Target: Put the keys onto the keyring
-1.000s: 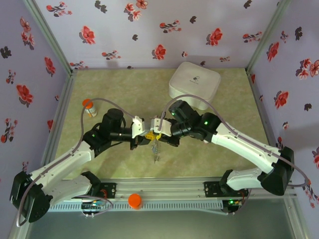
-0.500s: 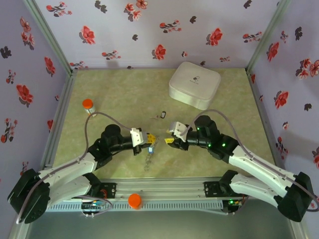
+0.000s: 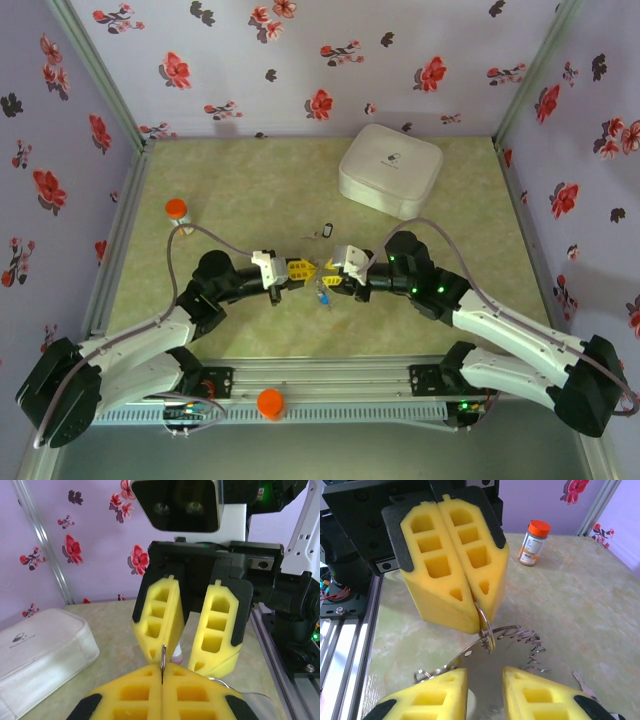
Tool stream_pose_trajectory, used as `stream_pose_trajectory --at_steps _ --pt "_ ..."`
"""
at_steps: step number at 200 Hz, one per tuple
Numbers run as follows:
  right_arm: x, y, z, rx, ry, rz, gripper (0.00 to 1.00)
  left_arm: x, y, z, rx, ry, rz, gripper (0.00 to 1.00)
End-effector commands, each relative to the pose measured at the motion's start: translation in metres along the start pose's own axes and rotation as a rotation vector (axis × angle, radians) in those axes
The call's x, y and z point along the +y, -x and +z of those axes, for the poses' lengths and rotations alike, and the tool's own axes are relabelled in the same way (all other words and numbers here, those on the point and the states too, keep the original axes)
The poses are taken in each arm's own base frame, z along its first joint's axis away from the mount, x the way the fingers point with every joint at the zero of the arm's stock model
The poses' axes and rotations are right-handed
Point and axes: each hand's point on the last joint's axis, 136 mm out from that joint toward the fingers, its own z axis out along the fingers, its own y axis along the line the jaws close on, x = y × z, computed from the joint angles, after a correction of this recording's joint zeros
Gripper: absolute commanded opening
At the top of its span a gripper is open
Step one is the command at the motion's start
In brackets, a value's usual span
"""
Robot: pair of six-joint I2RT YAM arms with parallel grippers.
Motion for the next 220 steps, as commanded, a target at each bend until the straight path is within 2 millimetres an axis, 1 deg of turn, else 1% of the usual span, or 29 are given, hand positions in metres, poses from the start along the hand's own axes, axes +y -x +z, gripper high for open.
stream_pose_trajectory --at_steps 1,25,47,59,72,83,106,123,138,158,176,220 --pt "0.000 0.029 -0.002 -0.085 0.019 -0.046 0.22 -0.004 0.015 0.000 -0.067 -0.028 0.009 0.00" --pt "0.001 0.031 -0.001 -0.093 0.022 -0.048 0.22 -0.005 0.013 0.002 -0.059 -0.039 0.003 0.00" --pt "-0.002 0.035 -0.004 -0.094 0.001 -0.061 0.25 -0.006 0.014 0.003 -0.053 -0.053 0.013 0.00" --pt "-0.003 0.033 -0.006 -0.075 -0.013 -0.084 0.25 -0.006 0.015 0.003 -0.046 -0.054 0.026 0.00" --pt "-0.001 0.027 -0.006 -0.027 -0.022 -0.135 0.24 -0.005 0.016 0.002 -0.036 -0.047 0.056 0.00" --pt "0.000 0.021 -0.007 0.014 -0.033 -0.177 0.25 -0.003 0.017 0.000 -0.024 -0.029 0.094 0.00" --pt "-0.007 0.012 -0.009 0.061 -0.089 -0.250 0.31 0.001 0.014 -0.003 0.021 0.027 0.239 0.00" --pt "-0.015 0.005 -0.009 0.082 -0.136 -0.313 0.30 0.006 0.016 -0.005 0.038 0.069 0.347 0.00" --pt "-0.017 0.000 -0.008 0.096 -0.145 -0.358 0.29 0.008 0.020 -0.006 0.031 0.085 0.406 0.00" --pt "-0.016 0.007 -0.006 0.062 -0.141 -0.364 0.29 0.010 0.027 -0.006 0.008 0.093 0.434 0.00" --pt "-0.010 0.015 -0.005 0.023 -0.111 -0.347 0.29 0.009 0.031 -0.004 -0.008 0.084 0.429 0.00" --pt "-0.005 0.025 -0.003 -0.040 -0.085 -0.303 0.29 0.005 0.028 0.001 -0.017 0.041 0.358 0.00"
